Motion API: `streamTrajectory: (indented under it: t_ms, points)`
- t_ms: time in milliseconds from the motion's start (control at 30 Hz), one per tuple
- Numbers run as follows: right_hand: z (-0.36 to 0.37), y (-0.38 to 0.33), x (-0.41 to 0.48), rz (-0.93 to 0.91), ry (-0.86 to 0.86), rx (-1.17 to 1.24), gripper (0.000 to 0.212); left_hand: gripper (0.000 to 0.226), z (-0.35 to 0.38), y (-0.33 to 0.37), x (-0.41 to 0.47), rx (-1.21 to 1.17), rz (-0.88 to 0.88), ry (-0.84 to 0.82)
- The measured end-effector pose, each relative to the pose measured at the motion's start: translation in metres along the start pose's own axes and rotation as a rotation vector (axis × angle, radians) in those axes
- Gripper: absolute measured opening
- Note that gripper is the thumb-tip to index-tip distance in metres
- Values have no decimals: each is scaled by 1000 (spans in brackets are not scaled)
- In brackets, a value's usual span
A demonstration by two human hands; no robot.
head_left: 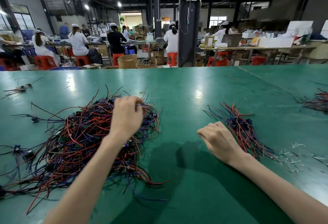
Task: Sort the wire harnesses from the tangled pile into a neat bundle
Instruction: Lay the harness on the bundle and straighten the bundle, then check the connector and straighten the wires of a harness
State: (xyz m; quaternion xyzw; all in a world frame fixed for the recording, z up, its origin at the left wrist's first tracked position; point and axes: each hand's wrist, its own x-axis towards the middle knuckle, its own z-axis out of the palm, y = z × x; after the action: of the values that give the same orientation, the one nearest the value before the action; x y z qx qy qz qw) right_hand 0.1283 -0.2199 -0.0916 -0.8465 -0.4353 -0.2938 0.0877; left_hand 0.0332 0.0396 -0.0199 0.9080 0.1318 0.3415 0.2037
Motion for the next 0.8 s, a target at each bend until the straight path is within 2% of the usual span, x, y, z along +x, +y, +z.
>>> streamTrajectory:
  t_ms: [100,167,267,333,367,500,667,800]
  points:
    - [-1,-15,1,27,36,75,26,32,-19,-36,40,107,-77,30]
    - [-2,-18,-2,46,51,120,31,35,-28,-53,61,157,-104,-19]
    - [0,-18,-5,102,100,203,21,36,-32,-70,82,349,-135,-263]
    - [2,-16,-7,123,80,224,27,29,-33,-75,86,482,-148,-456]
    - [3,-16,-7,124,60,230,29,25,-32,-76,87,505,-147,-490]
    - [3,-15,-7,118,37,264,21,19,-31,-76,88,436,-154,-379]
    - [0,-17,-8,135,50,310,10,21,-25,-80,88,422,-144,-351]
    - [-3,-19,-8,170,68,313,14,22,-27,-69,89,214,-167,-80]
